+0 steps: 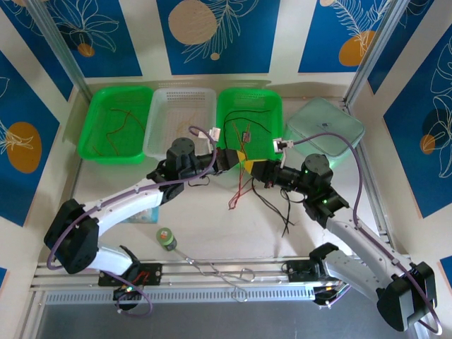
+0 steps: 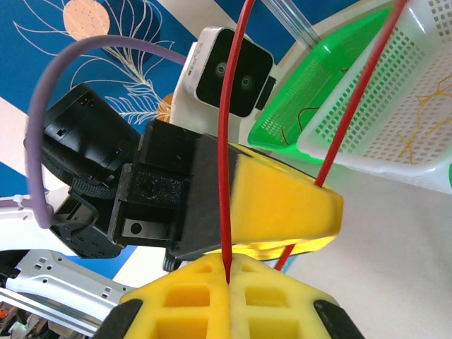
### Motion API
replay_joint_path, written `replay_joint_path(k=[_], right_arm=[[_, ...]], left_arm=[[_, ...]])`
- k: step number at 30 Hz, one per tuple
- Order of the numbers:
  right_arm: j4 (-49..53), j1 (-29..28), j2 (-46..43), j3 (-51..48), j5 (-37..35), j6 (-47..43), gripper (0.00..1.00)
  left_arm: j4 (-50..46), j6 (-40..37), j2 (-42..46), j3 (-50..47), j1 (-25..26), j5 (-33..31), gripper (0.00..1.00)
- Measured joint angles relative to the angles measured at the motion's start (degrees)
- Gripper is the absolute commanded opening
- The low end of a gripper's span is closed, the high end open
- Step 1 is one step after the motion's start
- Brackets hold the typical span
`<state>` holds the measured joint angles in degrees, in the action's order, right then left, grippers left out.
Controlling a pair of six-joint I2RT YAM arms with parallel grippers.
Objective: Untangle the cables
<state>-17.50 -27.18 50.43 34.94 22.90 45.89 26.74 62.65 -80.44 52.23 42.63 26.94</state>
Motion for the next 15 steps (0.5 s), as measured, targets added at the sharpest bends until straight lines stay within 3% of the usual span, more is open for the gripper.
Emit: replay_joint_path(k=[5, 15], right_arm=[[2.60, 0.42, -1.90, 0.07, -1.66, -0.46, 0.00], [11.61, -2.62, -10.21, 3.87, -11.98, -5.73, 0.00]], left_arm=[[-4.55, -3.26, 1.46, 0.00, 0.02, -2.73, 0.00], [-22.43, -17.46, 16.72, 2.45, 0.04, -19.08, 0.00]])
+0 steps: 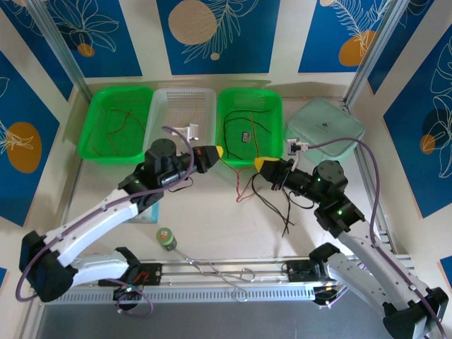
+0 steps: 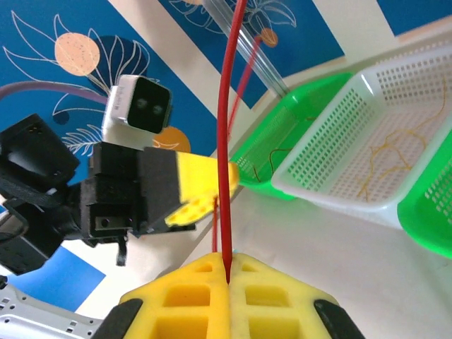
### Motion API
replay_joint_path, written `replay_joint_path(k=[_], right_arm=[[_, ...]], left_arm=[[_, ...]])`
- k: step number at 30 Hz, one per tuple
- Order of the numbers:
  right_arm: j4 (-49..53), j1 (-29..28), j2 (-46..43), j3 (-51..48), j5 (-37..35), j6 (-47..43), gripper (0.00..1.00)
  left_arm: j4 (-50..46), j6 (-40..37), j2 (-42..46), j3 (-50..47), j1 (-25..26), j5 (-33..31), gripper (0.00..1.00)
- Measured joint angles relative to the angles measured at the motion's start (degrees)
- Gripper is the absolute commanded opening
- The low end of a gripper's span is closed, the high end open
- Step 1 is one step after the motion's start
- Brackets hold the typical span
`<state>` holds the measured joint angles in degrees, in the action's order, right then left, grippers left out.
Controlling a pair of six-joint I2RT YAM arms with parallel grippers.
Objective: Untangle the cables
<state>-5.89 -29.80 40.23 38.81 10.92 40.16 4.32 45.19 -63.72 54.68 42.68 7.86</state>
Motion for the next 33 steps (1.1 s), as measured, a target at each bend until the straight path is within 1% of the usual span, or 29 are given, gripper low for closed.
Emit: replay_joint_path(k=[7, 15, 24, 29, 33], right_arm=[[1.92, -5.79, -0.24, 4.90, -8.83, -4.48, 0.00], [2.67, -10.88, -2.58, 7.61, -18.49, -8.90, 0.00], [6.95, -11.23, -10.88, 7.69, -31.71, -12.85, 0.00], [10.88, -10.75, -15.69, 7.69, -39.78, -13.86, 0.00], [14.64, -9.40, -19.30, 7.69, -46.42, -13.84, 0.00]], left_arm=[[-8.04, -11.54, 5.95, 4.13, 0.00, -10.19, 0.00], [-13.60, -23.43, 15.52, 4.70, 0.11, -23.30, 0.00], [-11.82, -31.93, 27.74, -0.96, 0.11, -40.37, 0.00], [-7.78, -36.54, 31.30, -4.31, 0.11, -48.28, 0.00], [-2.36, -40.85, 33.97, -7.06, 0.11, -54.66, 0.00]])
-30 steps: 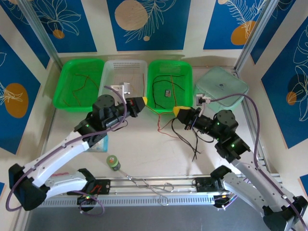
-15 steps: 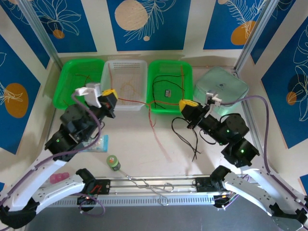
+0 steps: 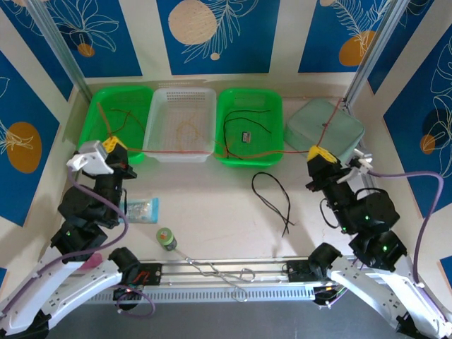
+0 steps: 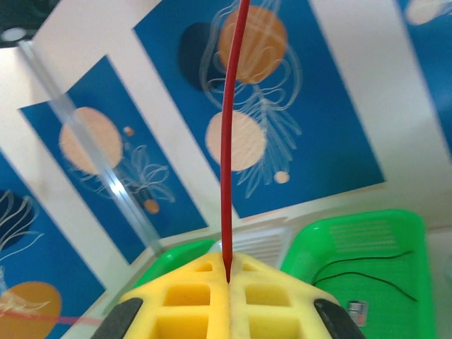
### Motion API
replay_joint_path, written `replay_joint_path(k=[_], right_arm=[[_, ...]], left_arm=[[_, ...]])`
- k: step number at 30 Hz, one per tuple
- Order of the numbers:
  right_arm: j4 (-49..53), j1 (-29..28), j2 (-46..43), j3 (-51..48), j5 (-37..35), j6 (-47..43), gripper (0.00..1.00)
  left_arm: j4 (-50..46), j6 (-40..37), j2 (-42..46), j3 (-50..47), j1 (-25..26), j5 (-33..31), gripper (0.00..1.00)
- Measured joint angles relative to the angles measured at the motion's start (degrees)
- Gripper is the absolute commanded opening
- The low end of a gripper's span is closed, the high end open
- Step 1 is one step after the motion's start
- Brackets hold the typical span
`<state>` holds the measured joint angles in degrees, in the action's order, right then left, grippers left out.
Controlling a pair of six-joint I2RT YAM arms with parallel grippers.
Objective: Untangle the cables
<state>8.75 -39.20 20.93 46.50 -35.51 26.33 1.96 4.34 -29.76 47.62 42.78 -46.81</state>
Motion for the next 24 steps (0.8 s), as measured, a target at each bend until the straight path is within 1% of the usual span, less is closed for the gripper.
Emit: replay_joint_path(k=[5, 11, 16, 21, 24], right_arm=[[3.13, 2.45, -3.74, 0.00, -5.18, 0.02, 0.00], [7.02, 5.14, -4.28, 0.02, -6.03, 0.28, 0.00], [8.50, 6.56, -4.26, 0.70, -4.85, 0.72, 0.00], [8.92, 7.37, -3.52, 3.17, -3.06, 1.60, 0.00], [8.92, 7.67, -1.64, 5.49, -2.56, 1.73, 0.00]], left_arm=[[9.84, -5.81, 2.67, -3.72, 0.00, -5.81, 0.00], [18.05, -12.11, 0.37, -3.63, 0.00, -7.30, 0.00], [20.35, -17.44, -6.34, 1.36, 0.00, -5.95, 0.00], [22.97, -24.55, -13.97, 9.22, -0.04, -3.65, 0.00], [24.22, -29.49, -18.71, 14.40, -0.98, -2.67, 0.00]])
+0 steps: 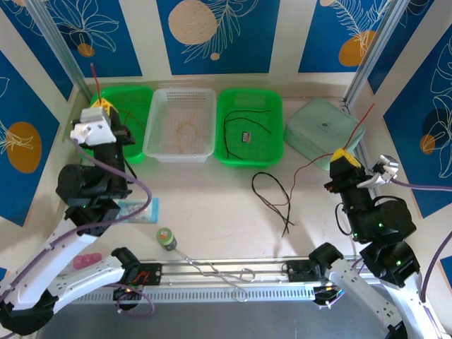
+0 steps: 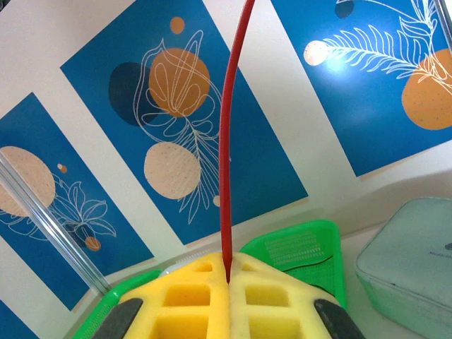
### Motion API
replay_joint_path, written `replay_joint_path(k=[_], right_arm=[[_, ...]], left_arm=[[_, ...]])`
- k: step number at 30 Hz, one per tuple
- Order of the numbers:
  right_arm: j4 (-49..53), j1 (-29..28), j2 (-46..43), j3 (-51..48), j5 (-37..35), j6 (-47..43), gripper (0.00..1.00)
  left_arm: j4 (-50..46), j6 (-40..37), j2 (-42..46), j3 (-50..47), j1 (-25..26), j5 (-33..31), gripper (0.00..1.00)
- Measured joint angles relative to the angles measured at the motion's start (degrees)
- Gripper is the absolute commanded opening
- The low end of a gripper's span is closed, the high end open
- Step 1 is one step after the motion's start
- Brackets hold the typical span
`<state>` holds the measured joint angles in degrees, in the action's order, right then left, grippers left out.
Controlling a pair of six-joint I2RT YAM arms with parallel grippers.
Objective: Untangle the cables
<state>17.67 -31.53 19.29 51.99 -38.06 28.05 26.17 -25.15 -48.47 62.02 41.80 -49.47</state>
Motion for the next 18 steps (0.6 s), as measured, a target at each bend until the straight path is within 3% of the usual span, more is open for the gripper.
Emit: replay_joint_path(k=[6, 11, 18], right_arm=[[-0.66, 0.81, 6.51, 6.10, 1.31, -1.11, 0.00], [-3.10, 2.01, 11.98, 9.53, 2.58, -4.00, 0.00], [-4.31, 5.86, 17.05, 13.38, 5.62, -6.12, 0.00]], left_arm=[[1.07, -5.97, -9.97, 11.06, -8.76, 3.69, 0.00], [-7.74, 2.95, -17.94, 21.64, -21.11, 9.79, 0.00], [-13.84, 11.87, -29.00, 32.94, -29.97, 17.16, 0.00]])
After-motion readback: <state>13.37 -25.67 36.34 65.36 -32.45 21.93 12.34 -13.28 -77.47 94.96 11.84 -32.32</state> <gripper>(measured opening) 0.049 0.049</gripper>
